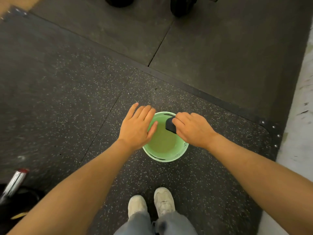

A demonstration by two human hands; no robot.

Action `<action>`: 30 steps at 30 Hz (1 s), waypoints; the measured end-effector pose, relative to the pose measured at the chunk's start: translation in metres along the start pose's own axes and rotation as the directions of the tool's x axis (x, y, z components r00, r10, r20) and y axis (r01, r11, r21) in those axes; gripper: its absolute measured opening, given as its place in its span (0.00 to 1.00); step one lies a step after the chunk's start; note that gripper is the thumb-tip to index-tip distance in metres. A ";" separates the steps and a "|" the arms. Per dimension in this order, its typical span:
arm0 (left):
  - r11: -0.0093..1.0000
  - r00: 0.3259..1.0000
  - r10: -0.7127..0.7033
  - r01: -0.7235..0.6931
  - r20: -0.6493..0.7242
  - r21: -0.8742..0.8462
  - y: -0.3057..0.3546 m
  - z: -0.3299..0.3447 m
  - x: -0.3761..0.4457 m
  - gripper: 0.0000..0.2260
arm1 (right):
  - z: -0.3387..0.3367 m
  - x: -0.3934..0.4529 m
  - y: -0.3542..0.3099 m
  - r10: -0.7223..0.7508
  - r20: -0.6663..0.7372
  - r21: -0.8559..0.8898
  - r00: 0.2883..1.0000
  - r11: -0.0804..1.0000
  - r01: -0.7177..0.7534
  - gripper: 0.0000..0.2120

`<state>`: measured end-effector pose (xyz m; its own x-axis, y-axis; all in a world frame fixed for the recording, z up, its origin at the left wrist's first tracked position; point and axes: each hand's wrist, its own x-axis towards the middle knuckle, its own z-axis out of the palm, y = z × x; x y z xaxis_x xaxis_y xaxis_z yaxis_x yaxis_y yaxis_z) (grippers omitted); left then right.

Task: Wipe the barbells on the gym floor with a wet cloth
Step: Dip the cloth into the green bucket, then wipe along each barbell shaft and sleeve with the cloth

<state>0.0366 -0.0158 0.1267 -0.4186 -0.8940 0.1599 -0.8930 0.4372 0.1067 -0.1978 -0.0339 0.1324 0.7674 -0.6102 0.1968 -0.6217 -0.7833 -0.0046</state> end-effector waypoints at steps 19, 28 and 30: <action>0.909 0.909 -0.384 0.403 -0.163 0.107 -0.116 -0.307 -0.052 0.20 | -0.211 0.268 -0.079 -0.298 -0.255 -0.093 0.920 0.954 0.283 0.10; 0.804 0.808 -0.551 0.581 -0.209 0.128 -0.253 -0.363 -0.137 0.19 | -0.217 0.440 -0.199 -0.457 -0.259 -0.039 0.851 0.885 0.463 0.12; 0.783 0.790 -0.569 0.605 -0.230 0.142 -0.286 -0.377 -0.157 0.19 | -0.218 0.478 -0.222 -0.484 -0.266 -0.040 0.834 0.870 0.492 0.12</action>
<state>0.4200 0.0360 0.4406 0.2155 -0.9320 0.2913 -0.9762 -0.2128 0.0413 0.2731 -0.1256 0.4412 0.8988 -0.0978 0.4272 -0.1690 -0.9767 0.1320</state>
